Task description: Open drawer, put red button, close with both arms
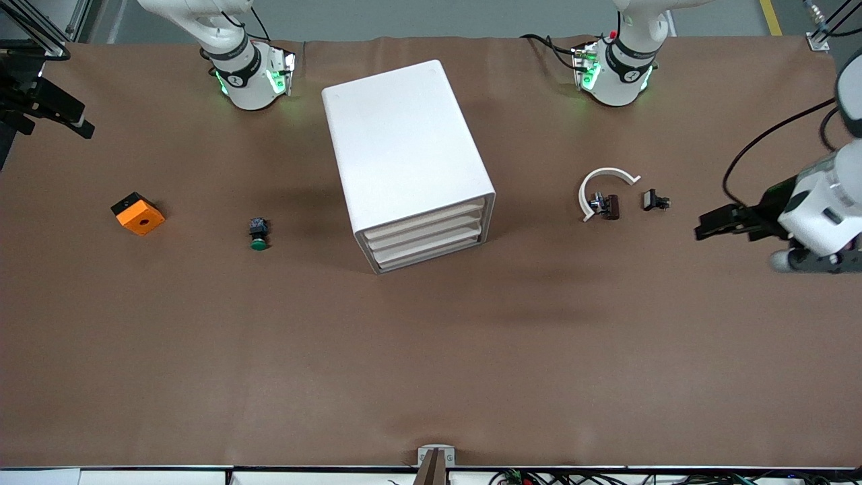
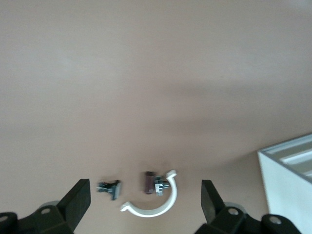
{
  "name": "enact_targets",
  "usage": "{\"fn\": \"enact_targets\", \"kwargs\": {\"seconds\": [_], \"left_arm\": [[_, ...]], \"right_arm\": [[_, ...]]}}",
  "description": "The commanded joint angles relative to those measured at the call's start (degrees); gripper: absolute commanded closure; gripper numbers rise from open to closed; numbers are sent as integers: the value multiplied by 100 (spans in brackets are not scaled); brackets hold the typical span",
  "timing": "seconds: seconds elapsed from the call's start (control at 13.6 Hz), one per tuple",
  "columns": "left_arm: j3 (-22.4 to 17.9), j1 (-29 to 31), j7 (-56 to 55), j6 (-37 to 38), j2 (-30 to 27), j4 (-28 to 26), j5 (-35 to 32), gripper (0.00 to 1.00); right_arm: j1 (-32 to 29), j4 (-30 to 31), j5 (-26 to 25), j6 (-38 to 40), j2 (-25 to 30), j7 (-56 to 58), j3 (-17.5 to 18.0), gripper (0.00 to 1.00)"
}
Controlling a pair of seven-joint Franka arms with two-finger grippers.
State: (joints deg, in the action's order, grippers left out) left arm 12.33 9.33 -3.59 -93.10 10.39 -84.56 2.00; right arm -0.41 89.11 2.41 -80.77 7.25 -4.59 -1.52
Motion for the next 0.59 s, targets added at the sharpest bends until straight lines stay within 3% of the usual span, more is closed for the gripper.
{"fn": "enact_targets", "kwargs": {"seconds": [0.0,0.22,0.51], "left_arm": [[59,184,69,-42,-449,-333,-182,0],[59,245,69,-121,-862,-359,-183,0],[24,367,78,-173,-1530,-938,-183,0]], "right_arm": [[-3,1,76,27,74,46,-41,0],[5,10,67,18,92,37,-24,0],[49,10,-178,-26,92,81,46,0]]}}
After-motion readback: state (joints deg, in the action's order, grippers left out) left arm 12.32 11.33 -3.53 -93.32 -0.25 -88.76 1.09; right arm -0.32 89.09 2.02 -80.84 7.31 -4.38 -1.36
